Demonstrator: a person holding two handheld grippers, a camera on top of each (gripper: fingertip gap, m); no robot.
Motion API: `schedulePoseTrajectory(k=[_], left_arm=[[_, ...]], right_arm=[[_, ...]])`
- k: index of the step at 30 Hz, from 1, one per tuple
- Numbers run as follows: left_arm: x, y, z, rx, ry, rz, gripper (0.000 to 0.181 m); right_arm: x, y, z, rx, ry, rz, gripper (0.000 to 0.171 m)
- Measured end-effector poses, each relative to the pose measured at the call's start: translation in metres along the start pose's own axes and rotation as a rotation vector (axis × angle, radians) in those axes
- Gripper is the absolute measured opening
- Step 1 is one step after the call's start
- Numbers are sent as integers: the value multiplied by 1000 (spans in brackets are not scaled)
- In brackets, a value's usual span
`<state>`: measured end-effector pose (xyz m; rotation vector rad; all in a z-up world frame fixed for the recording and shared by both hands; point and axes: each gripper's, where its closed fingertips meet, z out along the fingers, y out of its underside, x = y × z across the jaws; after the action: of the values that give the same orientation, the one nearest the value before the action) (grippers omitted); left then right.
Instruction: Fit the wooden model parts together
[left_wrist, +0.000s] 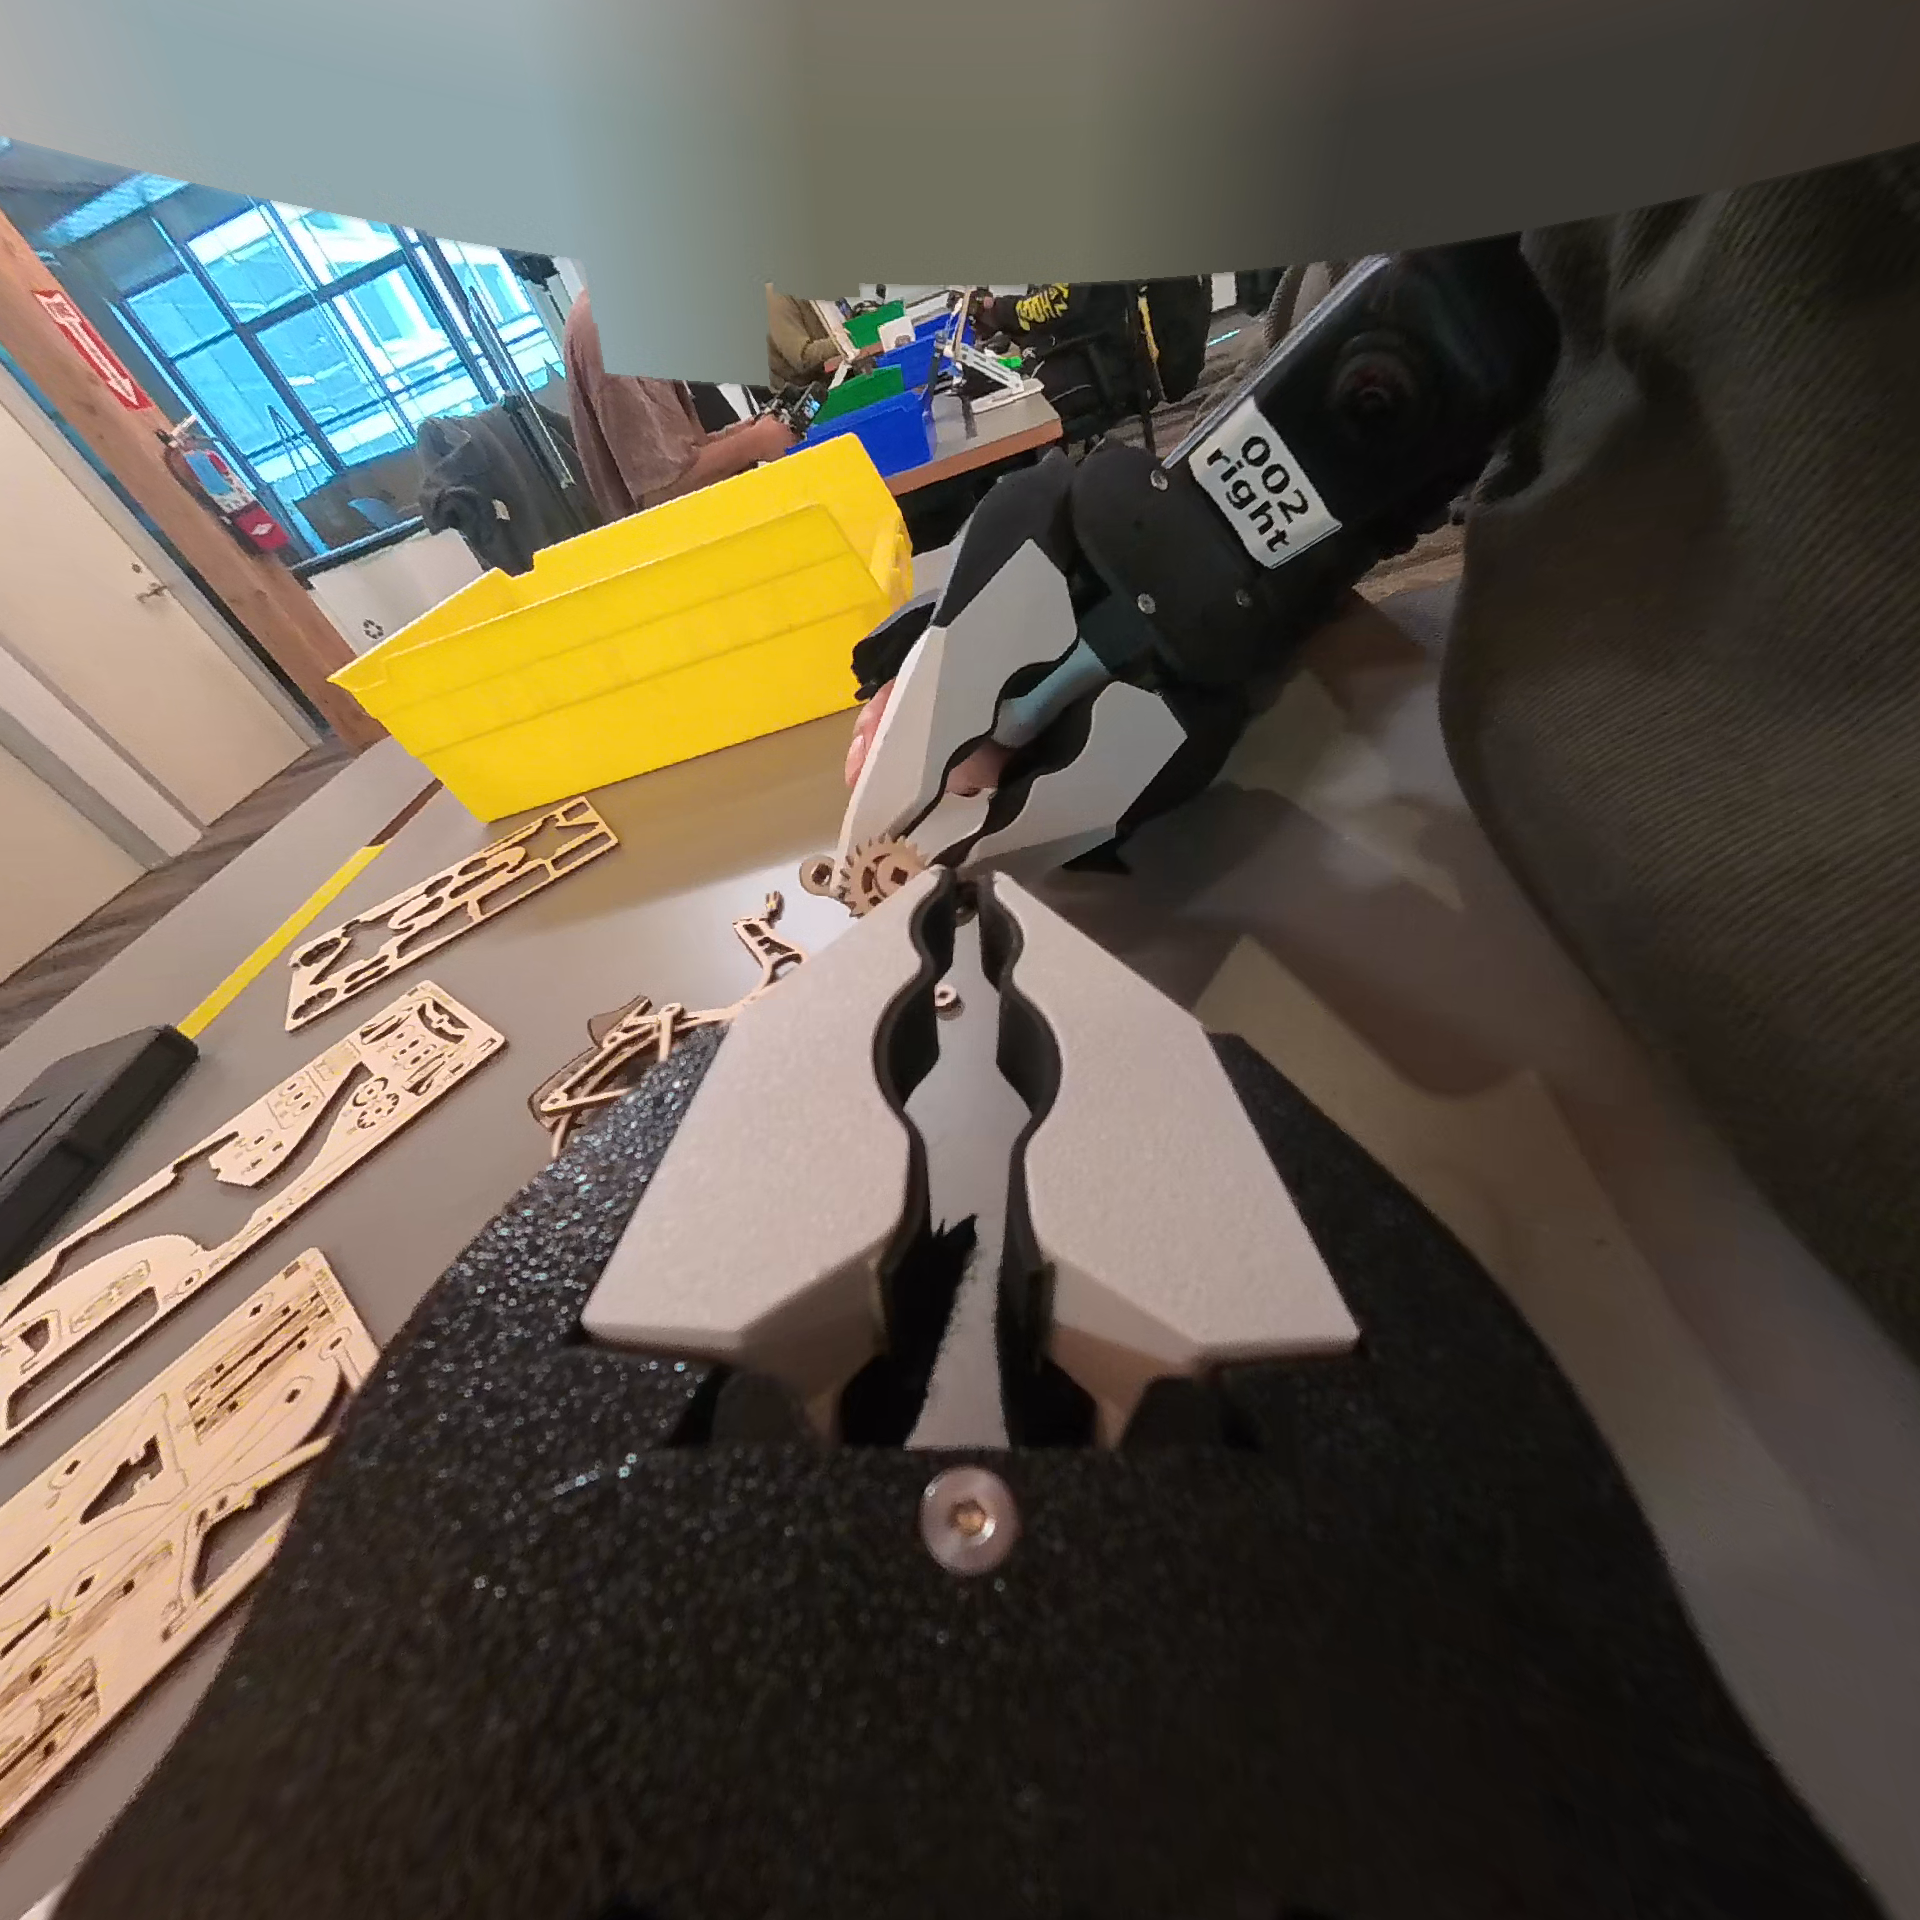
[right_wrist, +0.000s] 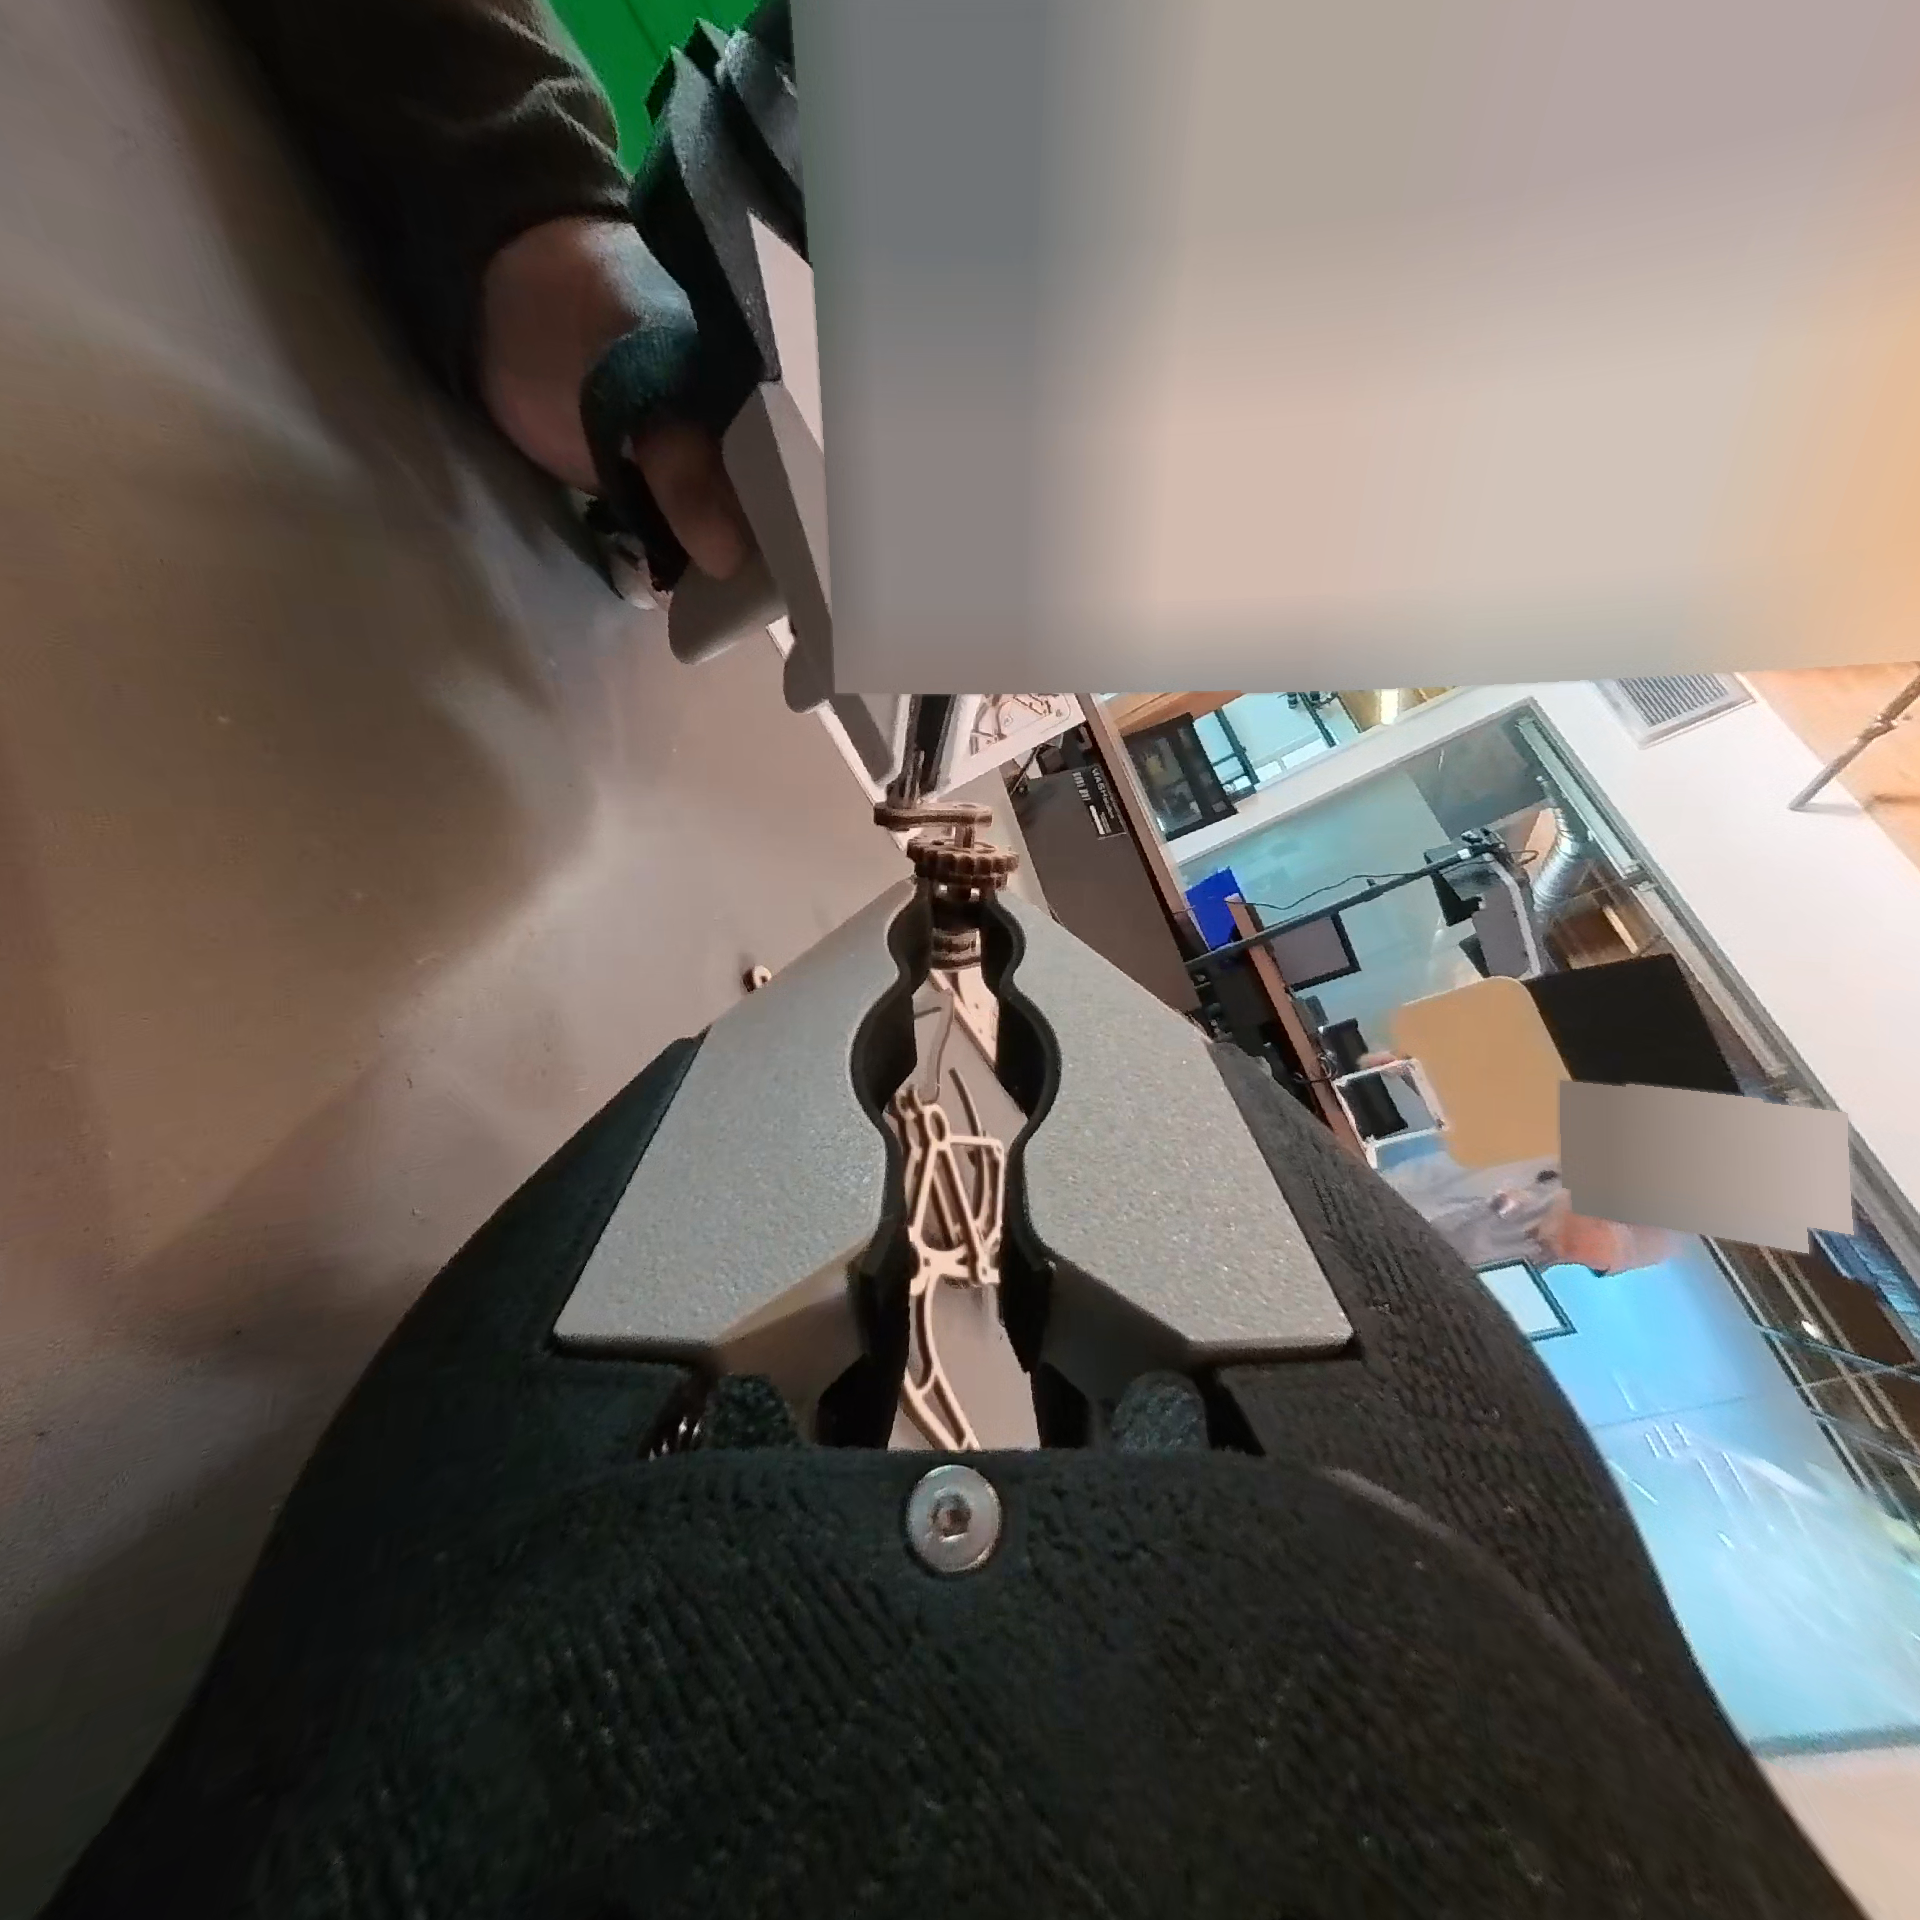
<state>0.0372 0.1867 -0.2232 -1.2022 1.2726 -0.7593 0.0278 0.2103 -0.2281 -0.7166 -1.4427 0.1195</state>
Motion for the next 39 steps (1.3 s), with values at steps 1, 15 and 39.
schedulePoseTrajectory(k=[1, 15, 39], left_arm=[[0, 0, 0, 2, -2, 7, 2], [-5, -2, -2, 16, -51, 24, 4], [-40, 4, -4, -27, -331, -285, 12]], right_arm=[[0, 0, 0, 2, 0, 3, 6], [1, 3, 3, -16, -7, 25, 6], [22, 13, 15, -176, 190, -420, 6]])
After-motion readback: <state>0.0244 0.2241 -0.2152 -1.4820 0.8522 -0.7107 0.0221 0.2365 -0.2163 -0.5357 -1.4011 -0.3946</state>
